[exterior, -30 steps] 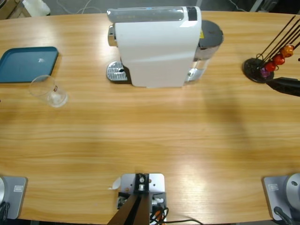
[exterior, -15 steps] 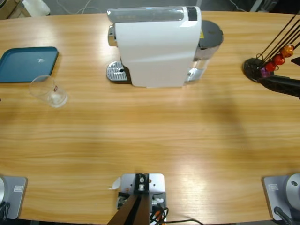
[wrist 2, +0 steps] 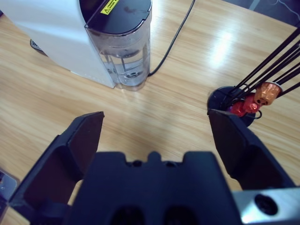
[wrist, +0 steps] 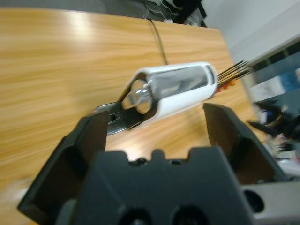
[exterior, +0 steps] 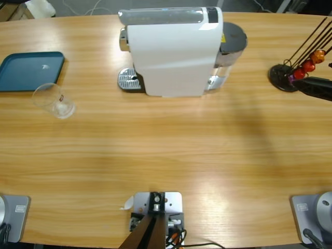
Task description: Pour coffee
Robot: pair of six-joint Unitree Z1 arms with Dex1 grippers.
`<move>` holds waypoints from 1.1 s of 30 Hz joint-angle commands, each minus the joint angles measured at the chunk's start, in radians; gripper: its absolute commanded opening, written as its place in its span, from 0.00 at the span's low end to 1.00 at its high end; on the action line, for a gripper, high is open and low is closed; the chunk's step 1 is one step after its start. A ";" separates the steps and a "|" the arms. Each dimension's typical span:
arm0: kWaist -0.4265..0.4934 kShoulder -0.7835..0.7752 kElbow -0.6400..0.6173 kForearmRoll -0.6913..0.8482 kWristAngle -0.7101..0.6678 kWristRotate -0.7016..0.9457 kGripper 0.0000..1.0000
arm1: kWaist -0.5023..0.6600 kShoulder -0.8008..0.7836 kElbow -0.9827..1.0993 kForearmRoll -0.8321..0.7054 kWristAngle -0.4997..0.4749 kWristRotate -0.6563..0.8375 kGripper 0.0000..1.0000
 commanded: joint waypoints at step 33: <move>-0.005 0.409 -0.153 -0.010 -0.197 -0.159 0.02 | 0.011 0.048 0.038 -0.020 -0.014 0.038 0.89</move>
